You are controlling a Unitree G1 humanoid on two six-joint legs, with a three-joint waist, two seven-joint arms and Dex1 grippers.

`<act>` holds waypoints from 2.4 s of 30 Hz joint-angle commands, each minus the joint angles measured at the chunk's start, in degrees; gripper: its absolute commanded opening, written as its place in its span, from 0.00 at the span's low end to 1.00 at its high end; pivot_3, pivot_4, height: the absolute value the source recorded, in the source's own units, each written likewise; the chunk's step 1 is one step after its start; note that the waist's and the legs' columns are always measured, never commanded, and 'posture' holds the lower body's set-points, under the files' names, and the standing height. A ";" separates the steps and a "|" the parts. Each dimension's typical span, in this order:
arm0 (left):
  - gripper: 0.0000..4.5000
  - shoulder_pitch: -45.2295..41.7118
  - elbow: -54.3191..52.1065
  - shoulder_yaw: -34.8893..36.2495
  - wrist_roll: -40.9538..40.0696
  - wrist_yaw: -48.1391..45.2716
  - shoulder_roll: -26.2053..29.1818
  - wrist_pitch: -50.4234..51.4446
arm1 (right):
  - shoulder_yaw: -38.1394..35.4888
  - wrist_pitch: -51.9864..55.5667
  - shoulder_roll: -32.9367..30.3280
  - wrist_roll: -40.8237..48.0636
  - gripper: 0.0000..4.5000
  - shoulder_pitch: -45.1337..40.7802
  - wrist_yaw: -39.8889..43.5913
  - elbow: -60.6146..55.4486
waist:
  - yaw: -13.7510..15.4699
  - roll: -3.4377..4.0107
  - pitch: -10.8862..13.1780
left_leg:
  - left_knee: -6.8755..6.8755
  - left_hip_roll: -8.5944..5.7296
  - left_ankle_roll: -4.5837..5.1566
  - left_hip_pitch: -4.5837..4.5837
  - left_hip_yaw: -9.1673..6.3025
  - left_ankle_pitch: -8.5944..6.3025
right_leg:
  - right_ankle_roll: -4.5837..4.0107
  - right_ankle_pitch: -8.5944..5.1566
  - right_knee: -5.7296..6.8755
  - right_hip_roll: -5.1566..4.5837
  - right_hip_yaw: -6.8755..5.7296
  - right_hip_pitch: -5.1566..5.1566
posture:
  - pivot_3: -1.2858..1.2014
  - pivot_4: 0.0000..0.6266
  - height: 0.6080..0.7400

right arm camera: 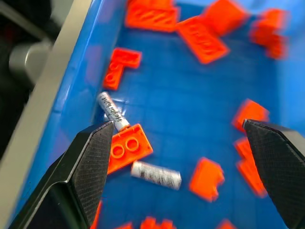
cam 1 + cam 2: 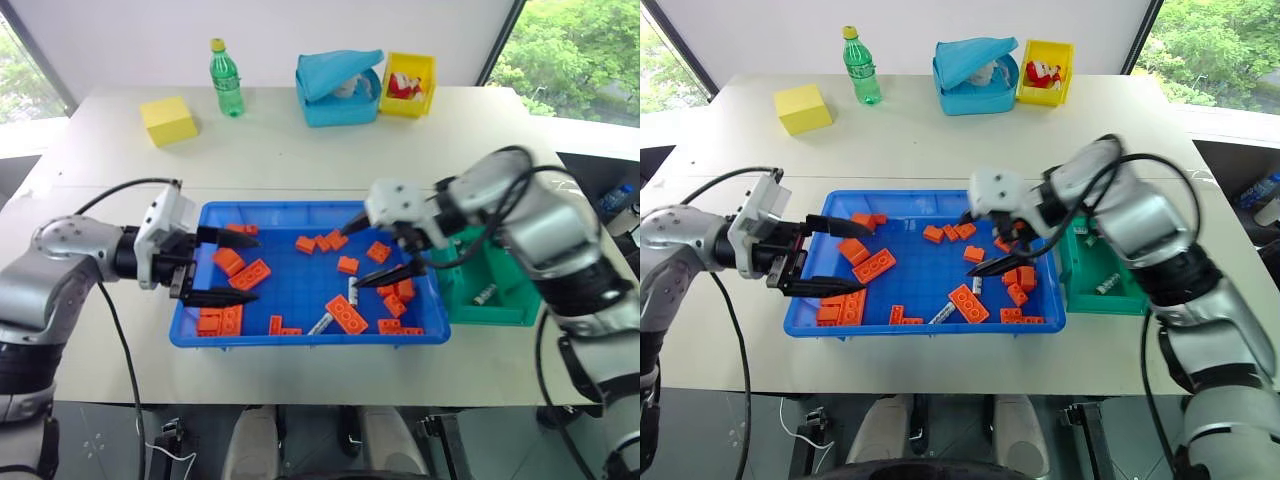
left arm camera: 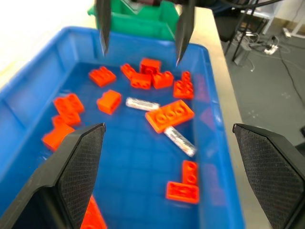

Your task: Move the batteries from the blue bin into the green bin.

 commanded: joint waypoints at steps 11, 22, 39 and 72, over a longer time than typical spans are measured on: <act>1.00 6.46 -8.43 7.35 -3.36 4.54 3.13 2.27 | 7.62 -18.88 10.14 -9.58 0.99 0.74 3.07 10.22 | -0.11 -0.01 0.00 | 0.01 0.02 -0.01 0.00 -0.05 0.01 | 0.01 0.01 0.09 0.03 -0.07 -0.02 | 0.52 0.24 0.97; 1.00 2.96 -6.60 6.63 -4.10 5.15 3.43 2.62 | 8.76 -26.48 12.51 -14.69 0.36 5.11 1.77 15.11 | -0.23 -0.05 -0.03 | 0.00 0.02 -0.03 0.22 -0.04 0.02 | -0.01 0.01 0.16 0.05 -0.07 0.14 | 0.52 0.24 0.97; 1.00 -5.20 3.03 -1.79 1.61 0.93 -1.52 -3.63 | -25.19 16.52 -9.58 1.35 0.02 5.16 -5.25 -2.70 | 1.38 -0.03 -0.01 | -0.09 -0.01 -0.03 0.40 0.00 0.01 | -0.02 -0.01 0.02 0.00 -0.07 0.37 | 0.52 0.24 0.97; 1.00 -4.55 0.23 -0.77 1.01 -0.84 -0.57 -1.40 | -1.85 -14.43 -2.16 -5.09 0.88 1.36 4.15 7.73 | -0.07 -0.01 0.02 | -0.02 -0.04 0.01 0.41 -0.02 -0.01 | 0.08 -0.05 -0.14 -0.03 -0.03 0.53 | 0.52 0.24 0.97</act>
